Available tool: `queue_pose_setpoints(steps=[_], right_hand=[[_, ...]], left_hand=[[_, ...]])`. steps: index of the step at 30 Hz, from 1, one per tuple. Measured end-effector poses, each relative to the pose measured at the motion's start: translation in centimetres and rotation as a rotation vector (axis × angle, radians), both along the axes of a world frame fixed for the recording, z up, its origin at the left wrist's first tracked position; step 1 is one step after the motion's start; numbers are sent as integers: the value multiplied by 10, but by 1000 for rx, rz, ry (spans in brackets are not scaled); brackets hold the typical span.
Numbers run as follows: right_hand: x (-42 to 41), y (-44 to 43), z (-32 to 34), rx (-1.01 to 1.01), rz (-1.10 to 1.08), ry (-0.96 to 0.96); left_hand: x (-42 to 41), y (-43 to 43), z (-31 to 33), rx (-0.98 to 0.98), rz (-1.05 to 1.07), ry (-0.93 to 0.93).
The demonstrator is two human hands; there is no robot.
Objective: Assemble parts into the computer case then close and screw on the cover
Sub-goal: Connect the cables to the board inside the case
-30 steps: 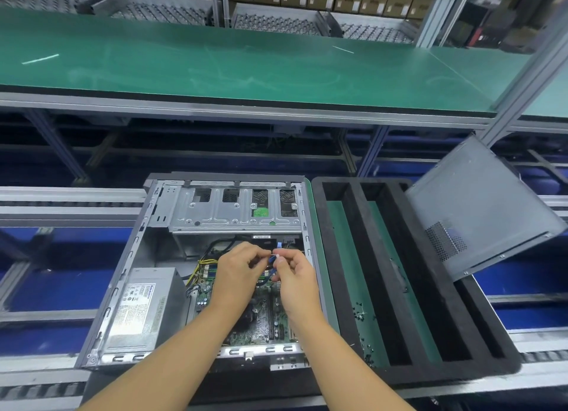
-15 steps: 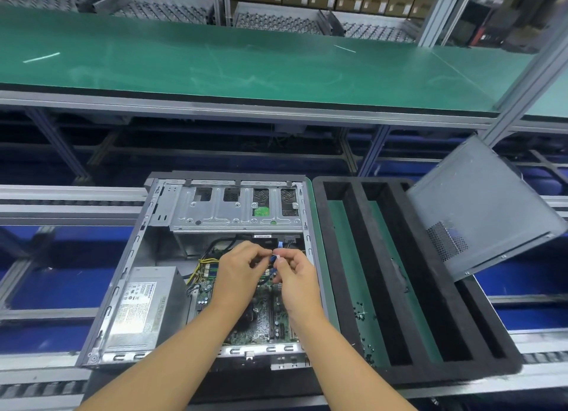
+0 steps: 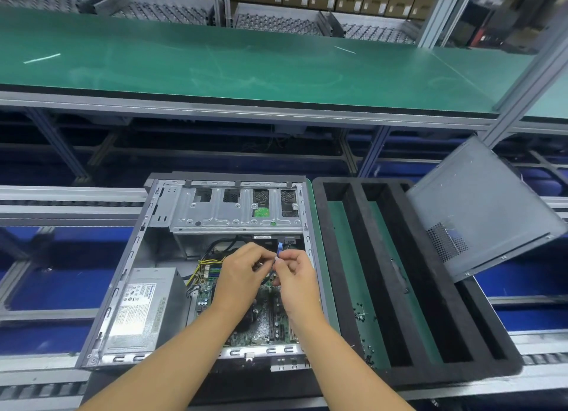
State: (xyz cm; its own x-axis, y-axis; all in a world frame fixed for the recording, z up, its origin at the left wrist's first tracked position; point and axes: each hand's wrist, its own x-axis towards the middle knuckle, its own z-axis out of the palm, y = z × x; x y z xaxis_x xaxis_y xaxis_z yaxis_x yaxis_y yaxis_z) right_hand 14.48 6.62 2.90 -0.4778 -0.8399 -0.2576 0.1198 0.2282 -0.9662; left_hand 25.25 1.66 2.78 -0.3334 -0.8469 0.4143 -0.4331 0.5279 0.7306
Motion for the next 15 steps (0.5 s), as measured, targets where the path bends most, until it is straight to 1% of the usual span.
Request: queue_pose_setpoints(steps=[2, 7, 13, 15], right_hand=[[0, 0, -1, -20, -6, 35], [0, 3, -2, -53, 30, 208], [2, 5, 4, -31, -14, 274], [3, 7, 6, -38, 8, 311]], left_hand=[[0, 0, 0, 0, -12, -3], [-1, -1, -1, 9, -55, 26], [2, 0, 0, 13, -106, 52], [3, -2, 0, 26, -111, 60]])
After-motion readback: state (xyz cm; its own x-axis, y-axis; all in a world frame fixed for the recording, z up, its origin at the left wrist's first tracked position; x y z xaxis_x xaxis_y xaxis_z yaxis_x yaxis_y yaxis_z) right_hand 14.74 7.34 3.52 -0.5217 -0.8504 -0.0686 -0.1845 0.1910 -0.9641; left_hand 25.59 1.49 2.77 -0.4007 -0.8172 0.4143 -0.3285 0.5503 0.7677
